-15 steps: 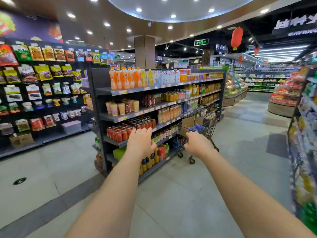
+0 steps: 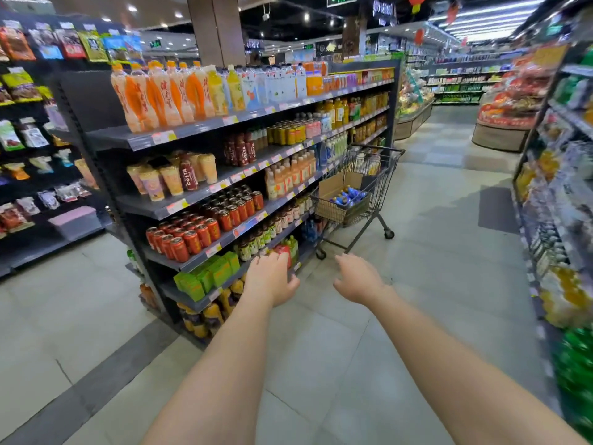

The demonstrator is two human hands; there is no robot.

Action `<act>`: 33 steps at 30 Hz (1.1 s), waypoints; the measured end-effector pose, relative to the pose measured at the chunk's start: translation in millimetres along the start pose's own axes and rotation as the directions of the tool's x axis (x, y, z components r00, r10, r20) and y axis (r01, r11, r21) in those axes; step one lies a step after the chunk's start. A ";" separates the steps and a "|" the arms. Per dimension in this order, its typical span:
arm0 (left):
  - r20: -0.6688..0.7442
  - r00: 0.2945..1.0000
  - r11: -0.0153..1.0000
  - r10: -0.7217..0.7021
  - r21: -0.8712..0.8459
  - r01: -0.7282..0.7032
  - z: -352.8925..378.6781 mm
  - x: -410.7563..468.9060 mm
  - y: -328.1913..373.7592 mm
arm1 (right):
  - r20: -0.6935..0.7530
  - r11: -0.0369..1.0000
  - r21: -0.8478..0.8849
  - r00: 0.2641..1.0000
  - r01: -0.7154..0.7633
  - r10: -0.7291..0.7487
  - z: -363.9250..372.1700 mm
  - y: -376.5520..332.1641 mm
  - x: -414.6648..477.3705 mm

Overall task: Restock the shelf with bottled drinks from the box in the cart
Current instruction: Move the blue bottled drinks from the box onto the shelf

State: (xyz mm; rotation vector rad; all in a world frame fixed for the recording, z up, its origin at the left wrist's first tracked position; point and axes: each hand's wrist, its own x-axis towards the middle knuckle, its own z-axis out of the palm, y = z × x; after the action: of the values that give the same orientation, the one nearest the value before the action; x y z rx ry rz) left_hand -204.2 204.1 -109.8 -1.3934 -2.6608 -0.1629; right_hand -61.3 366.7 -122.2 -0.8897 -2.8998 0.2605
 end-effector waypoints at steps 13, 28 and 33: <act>0.018 1.000 0.997 -0.019 -0.069 0.020 73.0 303.1 55.6 | 0.067 0.998 0.030 0.996 -0.061 0.059 -8.8 168.0 286.7; 0.089 0.993 0.997 -0.080 -0.010 0.081 169.8 641.3 5.6 | 0.113 0.991 -0.127 0.991 -0.050 0.065 32.2 285.9 614.1; 0.097 0.994 0.996 -0.047 -0.069 0.053 191.6 764.5 3.8 | 0.164 0.987 -0.156 0.984 -0.043 0.068 30.1 312.7 717.3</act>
State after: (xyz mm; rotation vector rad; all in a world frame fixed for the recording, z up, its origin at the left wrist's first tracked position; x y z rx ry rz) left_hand -645.1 854.6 -170.1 -1.3890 -2.7953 -0.2039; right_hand -486.2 1021.8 -180.9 -1.0204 -3.0888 0.1253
